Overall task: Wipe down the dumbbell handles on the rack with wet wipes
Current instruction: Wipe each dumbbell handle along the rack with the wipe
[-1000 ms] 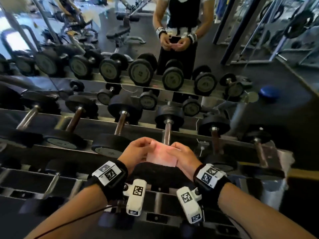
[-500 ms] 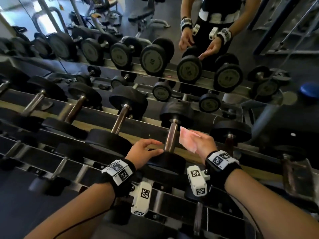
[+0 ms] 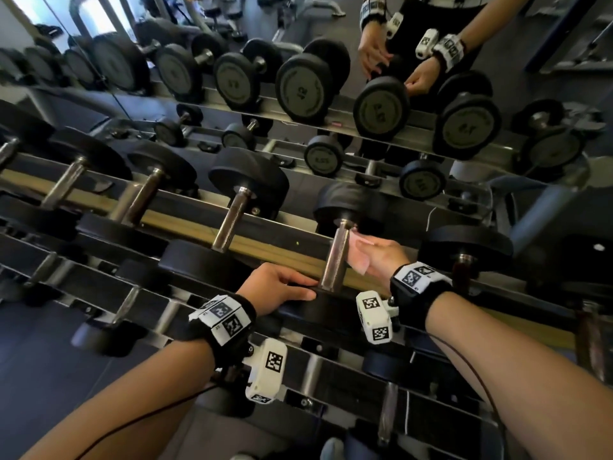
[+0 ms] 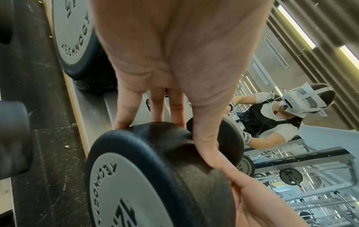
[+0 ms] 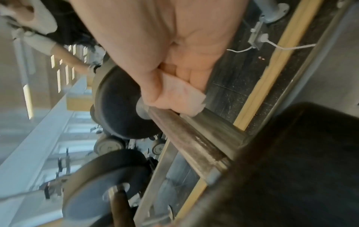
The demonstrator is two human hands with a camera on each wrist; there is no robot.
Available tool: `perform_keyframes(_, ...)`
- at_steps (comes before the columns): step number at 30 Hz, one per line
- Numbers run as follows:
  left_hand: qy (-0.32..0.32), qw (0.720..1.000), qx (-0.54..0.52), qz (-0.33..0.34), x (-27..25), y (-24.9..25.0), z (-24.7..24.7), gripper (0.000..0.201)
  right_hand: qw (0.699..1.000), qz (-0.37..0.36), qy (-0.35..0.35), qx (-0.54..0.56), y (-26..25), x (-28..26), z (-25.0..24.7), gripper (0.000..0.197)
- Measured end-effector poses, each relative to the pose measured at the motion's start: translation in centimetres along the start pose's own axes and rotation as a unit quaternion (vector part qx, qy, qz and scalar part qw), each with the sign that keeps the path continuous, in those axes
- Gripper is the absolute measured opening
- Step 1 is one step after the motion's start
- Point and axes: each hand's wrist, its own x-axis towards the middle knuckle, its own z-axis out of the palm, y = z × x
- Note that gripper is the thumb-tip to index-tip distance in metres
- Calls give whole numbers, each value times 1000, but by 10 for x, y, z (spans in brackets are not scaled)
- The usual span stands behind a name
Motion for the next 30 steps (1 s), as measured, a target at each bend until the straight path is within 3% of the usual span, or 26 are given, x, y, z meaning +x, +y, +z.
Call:
perform_keyframes(4,-33,999,5,-9,3,4,-4,18,995,-53,-54,-69,17,-2,-1,29)
perform_keyframes(11,-67,997,8,-31,7,10,-8,15,979,3,-139,-150,25,-9,-22,13)
perform_keyframes(16,-76,997,-4,-30,5,11,-9,16,994,-77,-11,-79,0,1,-22,29)
perform_keyframes(24,-73,997,-8,-20,7,7,-8,18,972,-78,-105,-197,29,-6,-15,25)
perform_keyframes(28,-77,997,-8,-22,7,8,-9,18,959,-27,-163,-232,37,-19,-21,14)
perform_keyframes(30,-77,997,-9,-23,7,9,-8,18,964,11,-183,-191,31,-15,-24,11)
